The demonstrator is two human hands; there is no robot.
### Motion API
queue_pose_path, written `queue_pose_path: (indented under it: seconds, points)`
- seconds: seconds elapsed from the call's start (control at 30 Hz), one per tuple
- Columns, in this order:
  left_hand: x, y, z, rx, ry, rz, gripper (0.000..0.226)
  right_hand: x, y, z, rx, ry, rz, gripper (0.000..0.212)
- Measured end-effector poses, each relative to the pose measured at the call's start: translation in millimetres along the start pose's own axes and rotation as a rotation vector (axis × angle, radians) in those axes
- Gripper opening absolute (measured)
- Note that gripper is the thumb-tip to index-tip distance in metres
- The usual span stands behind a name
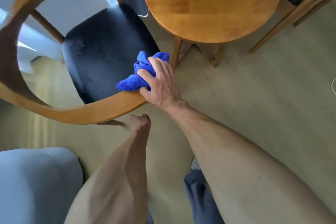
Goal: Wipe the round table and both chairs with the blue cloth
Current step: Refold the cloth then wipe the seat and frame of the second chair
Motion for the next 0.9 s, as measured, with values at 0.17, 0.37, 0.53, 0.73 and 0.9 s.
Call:
queue_pose_path:
  seconds: [0.17, 0.37, 0.53, 0.73, 0.9]
  points:
    - [36.2, 25.4, 61.1, -0.065, -0.06, -0.046, 0.058, 70.7, -5.1, -19.1, 0.029, -0.032, 0.245, 0.034]
    - [88.5, 17.5, 113.2, -0.091, -0.045, 0.064, 0.045, 173.5, 9.9, -37.0, 0.018, -0.024, 0.559, 0.038]
    - [123.3, -7.7, 169.8, -0.186, -0.139, -0.011, 0.042, 239.7, -21.4, -48.6, 0.07, 0.088, 0.589, 0.034]
    - [261.1, 38.5, 206.9, 0.115, -0.096, 0.248, 0.03, 291.2, -97.6, -48.3, 0.016, 0.265, 0.63, 0.036]
    - [365.5, 21.5, 205.4, 0.396, 0.012, 0.425, 0.031, 335.6, -138.8, -58.8, -0.025, 0.193, 0.735, 0.037]
Point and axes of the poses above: each hand's wrist, its own y-axis away from the middle knuckle, its own z-axis out of the palm, x = y × z, the point moved 2 cm from there along -y, towards the middle knuckle, and after that the axes turned 8 degrees about y, right-handed, at the moved point
